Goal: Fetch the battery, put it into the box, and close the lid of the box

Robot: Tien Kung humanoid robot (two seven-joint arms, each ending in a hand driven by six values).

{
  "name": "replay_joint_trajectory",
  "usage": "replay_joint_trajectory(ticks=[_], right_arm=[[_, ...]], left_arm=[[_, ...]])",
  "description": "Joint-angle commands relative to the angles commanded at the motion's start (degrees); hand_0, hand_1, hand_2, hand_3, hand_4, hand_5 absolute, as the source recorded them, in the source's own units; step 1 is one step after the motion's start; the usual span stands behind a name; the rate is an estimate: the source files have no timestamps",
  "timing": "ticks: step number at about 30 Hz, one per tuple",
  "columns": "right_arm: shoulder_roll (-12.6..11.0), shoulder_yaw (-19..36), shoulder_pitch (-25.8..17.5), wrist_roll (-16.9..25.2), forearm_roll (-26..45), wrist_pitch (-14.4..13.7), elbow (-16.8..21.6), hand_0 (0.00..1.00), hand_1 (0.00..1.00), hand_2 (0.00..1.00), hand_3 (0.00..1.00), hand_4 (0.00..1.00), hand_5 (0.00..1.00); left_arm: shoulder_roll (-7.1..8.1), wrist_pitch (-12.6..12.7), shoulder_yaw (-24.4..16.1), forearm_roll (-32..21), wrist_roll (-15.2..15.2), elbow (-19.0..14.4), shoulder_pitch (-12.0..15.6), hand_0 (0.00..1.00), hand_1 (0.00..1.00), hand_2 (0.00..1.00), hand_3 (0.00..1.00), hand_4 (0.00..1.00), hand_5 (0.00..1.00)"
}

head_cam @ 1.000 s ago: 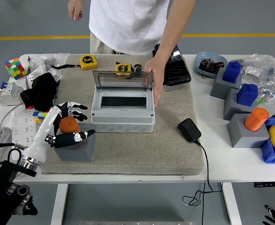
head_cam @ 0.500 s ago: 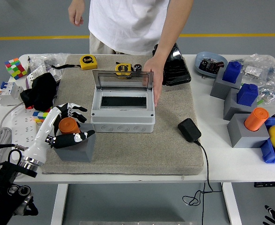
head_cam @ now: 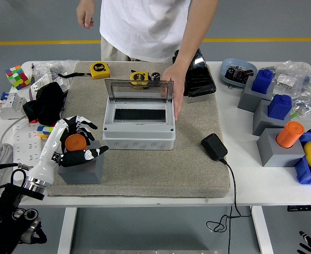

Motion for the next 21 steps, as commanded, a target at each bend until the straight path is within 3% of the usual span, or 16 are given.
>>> replay_joint_trajectory(ticks=[1,14,18,21], right_arm=[[0.01,-0.07,0.0,0.04,0.08,0.0,0.0,0.625,0.685,0.668,0.55,0.918,0.491],[0.04,-0.13,0.12,0.04,-0.01,-0.02,0.0,0.625,0.685,0.668,0.55,0.919,0.491],[0.07,-0.53,0.24,0.26,0.4,-0.14,0.0,0.625,0.685,0.668,0.55,0.919,0.491],[0.06,-0.52,0.21,0.23,0.36,-0.21,0.0,0.625,0.685,0.668,0.55,0.919,0.491]], left_arm=[[-0.01,0.12,0.18,-0.17,-0.21,0.07,-0.08,0.035,0.114,0.233,0.318,0.998,0.002],[0.18,0.5,1.01,-1.31,-1.71,-0.76,-1.2,0.028,0.095,0.221,0.289,0.998,0.002],[1.13,0.12,1.39,-0.53,-0.94,-2.77,-2.25,0.028,0.095,0.221,0.289,0.998,0.002],[2.55,-0.5,2.19,1.79,1.42,-5.13,-4.2,0.027,0.094,0.215,0.281,0.998,0.002]])
